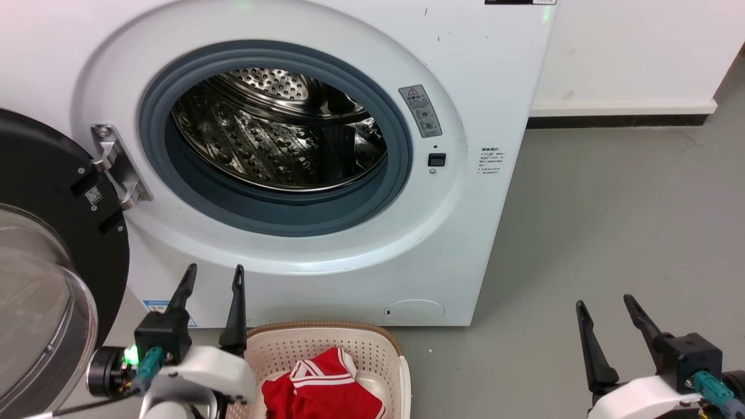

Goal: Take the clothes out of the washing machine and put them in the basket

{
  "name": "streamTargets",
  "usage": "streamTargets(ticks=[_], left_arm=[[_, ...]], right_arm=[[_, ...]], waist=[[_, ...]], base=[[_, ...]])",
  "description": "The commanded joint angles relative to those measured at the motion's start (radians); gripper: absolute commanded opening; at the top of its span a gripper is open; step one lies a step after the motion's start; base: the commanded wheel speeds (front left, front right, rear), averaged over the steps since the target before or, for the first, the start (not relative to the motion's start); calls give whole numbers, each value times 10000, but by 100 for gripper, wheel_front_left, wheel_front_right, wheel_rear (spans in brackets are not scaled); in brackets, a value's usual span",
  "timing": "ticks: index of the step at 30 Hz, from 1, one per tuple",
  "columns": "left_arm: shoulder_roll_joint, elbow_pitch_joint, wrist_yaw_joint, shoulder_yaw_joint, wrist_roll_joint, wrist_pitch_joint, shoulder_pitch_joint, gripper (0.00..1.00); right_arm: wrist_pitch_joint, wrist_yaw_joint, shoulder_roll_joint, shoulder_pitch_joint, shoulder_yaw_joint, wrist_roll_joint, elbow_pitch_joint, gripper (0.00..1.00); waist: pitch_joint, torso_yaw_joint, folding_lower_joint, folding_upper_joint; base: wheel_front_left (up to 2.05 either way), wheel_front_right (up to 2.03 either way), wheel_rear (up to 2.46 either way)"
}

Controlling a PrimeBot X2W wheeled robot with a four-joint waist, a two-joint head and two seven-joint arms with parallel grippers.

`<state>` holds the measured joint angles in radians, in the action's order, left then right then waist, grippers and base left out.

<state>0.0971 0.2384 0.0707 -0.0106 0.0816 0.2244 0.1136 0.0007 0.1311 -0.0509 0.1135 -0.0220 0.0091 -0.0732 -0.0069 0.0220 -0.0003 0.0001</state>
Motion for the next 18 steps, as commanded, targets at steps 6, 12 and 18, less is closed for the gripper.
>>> streamTargets(ticks=[6, 12, 18], left_arm=[[83, -873, -113, 232, -161, -574, -935, 100], [142, -1037, -175, 283, -136, -784, -1046, 100], [205, -1047, -242, 265, -51, -807, -1001, 100]], right_arm=[[46, -7, 14, 433, -41, 112, -92, 100], [38, -7, 16, 463, -38, 166, -98, 100], [8, -7, 16, 309, 43, 153, -65, 100]], waist=[[-236, 10, 3, -1], [-199, -64, 3, -1], [-144, -194, 3, -1]], base=[[0, 0, 0], [0, 0, 0], [0, 0, 0]])
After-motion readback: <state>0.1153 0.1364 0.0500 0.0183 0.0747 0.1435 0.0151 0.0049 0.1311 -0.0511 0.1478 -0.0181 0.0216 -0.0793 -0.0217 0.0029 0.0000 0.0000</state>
